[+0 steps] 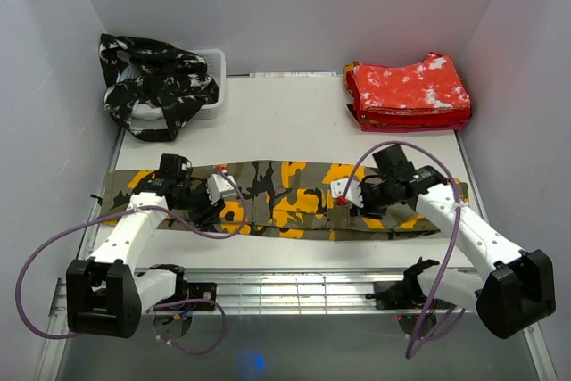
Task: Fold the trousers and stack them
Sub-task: Fold the trousers
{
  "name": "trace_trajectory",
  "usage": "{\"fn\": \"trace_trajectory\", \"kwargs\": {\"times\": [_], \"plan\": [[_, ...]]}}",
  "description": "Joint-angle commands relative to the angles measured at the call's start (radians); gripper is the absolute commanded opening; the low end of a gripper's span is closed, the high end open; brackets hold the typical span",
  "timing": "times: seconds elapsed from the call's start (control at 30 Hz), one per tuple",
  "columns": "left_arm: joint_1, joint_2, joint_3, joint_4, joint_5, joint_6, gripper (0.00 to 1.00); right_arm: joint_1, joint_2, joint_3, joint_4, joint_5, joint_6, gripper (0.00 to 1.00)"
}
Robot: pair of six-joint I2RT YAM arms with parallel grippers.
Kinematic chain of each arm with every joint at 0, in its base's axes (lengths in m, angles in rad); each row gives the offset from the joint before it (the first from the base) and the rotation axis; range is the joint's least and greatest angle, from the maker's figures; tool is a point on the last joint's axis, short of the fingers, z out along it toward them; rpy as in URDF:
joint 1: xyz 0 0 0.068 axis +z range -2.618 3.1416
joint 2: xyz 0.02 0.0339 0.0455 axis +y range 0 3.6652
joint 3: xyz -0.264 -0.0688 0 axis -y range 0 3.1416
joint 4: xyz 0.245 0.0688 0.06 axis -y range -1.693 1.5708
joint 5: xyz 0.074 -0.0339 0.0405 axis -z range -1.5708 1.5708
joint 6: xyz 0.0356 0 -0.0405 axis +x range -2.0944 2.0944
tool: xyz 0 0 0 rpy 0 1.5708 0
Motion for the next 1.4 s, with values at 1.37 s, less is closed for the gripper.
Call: {"fn": "trace_trajectory", "kwargs": {"times": [1.37], "plan": [[-0.212, -0.044, -0.163, 0.321, -0.21, -0.211, 0.72, 0.433, 0.0, -0.371, 0.498, 0.367, 0.228, 0.57]]}}
